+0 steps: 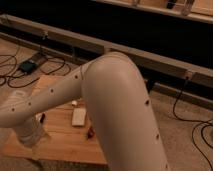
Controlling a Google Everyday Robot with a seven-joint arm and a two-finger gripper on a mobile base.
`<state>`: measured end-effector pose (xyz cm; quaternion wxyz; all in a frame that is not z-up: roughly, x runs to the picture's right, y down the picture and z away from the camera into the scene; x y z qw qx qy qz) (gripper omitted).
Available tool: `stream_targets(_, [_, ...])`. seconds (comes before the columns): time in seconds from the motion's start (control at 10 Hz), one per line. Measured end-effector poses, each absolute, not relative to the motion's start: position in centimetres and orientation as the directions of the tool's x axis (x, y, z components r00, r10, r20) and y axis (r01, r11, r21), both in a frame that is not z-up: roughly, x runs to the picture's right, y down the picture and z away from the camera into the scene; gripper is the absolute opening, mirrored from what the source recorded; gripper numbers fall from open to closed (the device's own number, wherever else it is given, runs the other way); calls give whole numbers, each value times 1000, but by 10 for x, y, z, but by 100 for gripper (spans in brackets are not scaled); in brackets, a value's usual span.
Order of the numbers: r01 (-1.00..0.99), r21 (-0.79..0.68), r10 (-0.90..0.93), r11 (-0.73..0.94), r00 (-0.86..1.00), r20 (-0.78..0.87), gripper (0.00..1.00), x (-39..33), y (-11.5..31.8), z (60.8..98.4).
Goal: Push the eraser across the table
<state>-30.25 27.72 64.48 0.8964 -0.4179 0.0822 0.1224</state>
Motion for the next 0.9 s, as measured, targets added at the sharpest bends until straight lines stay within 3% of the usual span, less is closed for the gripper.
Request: stream_targets(0.9, [-129, -754, 133, 645, 990, -55, 65, -392, 322, 670])
